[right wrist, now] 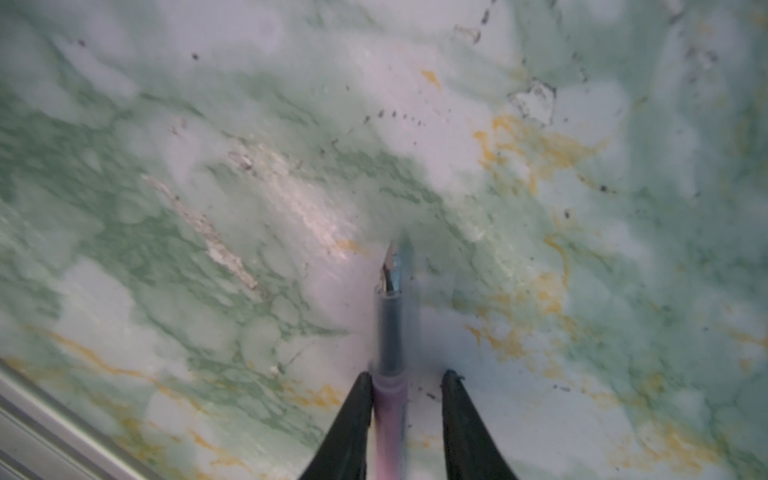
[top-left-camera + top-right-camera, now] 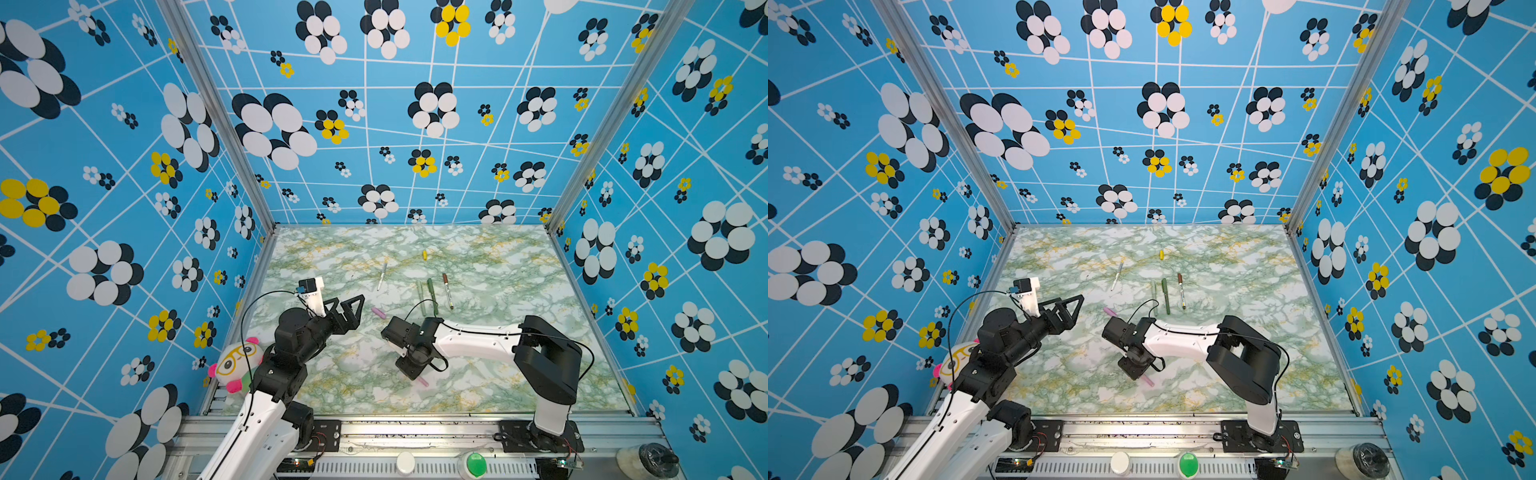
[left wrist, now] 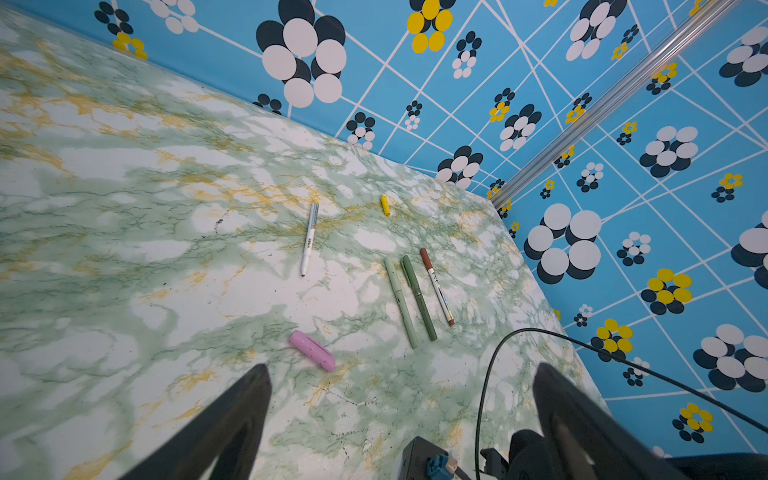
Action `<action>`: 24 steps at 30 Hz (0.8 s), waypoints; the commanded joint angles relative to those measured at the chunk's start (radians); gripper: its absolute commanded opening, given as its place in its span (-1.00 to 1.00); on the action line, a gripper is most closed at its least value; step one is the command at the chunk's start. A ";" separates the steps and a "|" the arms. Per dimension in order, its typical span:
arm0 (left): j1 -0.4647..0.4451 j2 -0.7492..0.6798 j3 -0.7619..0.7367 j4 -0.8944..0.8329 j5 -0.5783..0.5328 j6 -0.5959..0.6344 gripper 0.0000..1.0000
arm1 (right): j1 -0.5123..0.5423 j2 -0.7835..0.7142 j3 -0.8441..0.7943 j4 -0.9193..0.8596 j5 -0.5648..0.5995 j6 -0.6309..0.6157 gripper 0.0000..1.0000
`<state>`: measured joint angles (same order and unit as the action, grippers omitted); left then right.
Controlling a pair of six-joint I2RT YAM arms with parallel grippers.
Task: Insert the pens into the pen caps
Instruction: 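Move the right gripper to the uncapped pink pen and grasp it, then lift the pink pen with the right gripper and carry it toward the left gripper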
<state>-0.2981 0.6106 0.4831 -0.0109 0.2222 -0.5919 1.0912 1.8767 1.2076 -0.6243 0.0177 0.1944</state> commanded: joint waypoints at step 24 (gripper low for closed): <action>0.012 0.113 0.035 0.109 0.074 0.012 0.99 | -0.132 -0.123 -0.025 0.085 0.072 0.081 -0.88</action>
<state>-0.2943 0.7094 0.4843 0.0578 0.2562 -0.5915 1.0061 1.8397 1.1885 -0.5861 0.0853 0.2432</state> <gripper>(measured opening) 0.992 0.122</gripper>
